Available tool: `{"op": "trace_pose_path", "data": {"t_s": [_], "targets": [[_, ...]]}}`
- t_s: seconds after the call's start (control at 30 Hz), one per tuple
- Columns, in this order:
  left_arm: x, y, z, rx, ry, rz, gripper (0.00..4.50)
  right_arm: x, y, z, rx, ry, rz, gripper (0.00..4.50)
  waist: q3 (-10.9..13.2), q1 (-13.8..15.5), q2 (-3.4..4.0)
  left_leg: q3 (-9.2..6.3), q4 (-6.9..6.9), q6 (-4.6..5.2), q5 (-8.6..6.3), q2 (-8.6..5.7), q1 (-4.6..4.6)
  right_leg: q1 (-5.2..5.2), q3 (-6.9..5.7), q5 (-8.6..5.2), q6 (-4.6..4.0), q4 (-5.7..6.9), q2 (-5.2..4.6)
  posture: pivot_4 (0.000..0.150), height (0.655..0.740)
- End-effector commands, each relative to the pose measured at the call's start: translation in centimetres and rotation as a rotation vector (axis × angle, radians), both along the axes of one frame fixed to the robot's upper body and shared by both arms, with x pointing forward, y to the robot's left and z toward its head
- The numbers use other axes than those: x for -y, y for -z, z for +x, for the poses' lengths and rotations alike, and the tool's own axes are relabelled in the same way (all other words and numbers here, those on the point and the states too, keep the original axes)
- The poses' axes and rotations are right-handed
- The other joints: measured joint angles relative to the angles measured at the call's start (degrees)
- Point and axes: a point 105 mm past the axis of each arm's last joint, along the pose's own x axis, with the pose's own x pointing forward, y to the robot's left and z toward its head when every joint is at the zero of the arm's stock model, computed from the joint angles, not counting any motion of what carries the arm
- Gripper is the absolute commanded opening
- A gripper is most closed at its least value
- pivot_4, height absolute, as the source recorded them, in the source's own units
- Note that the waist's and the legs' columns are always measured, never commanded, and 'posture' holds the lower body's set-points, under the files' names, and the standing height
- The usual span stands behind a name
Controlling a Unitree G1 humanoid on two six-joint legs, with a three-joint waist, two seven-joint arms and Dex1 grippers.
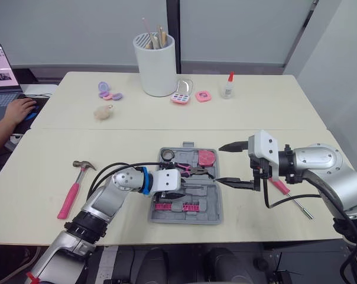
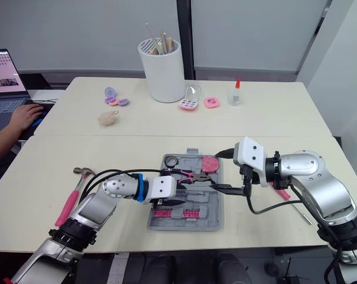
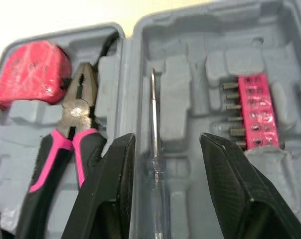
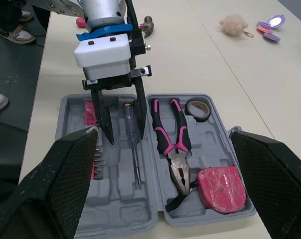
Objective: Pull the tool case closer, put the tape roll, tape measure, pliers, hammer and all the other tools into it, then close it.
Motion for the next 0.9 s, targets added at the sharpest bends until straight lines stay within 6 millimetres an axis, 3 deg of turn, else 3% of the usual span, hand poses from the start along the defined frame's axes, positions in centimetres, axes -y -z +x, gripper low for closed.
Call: {"op": "trace_pose_path", "data": {"t_s": [0.03, 0.23, 0.9], "targets": [[-0.6, -1.6, 0.3, 0.028, -0.012, -0.026, 1.72, -0.1, -1.2, 0.0, 0.051, -0.014, 0.012, 4.50, 0.00, -0.01, 0.00, 0.00, 0.00, 0.00, 0.00, -0.01, 0.00, 0.00, 0.00, 0.00, 0.00, 0.00, 0.00, 0.150, 0.7400], [-1.1, -0.8, 0.4, 0.009, -0.035, -0.013, 0.07, -0.1, -1.2, 0.0, 0.051, -0.016, 0.013, 4.50, 0.00, 0.04, 0.00, 0.01, 0.00, 0.00, 0.00, 0.00, 0.00, 0.00, 0.01, 0.00, 0.00, 0.00, -0.01, 0.150, 0.7400], [-0.3, 2.5, 0.7, -0.048, -0.034, 0.023, 0.07, 0.4, -1.2, -0.1, 0.044, 0.007, -0.003, 4.50, -0.01, 0.10, 0.02, 0.01, 0.01, 0.00, 0.00, -0.03, 0.01, 0.03, 0.01, 0.00, 0.00, 0.01, -0.02, 0.150, 0.7400]]}}
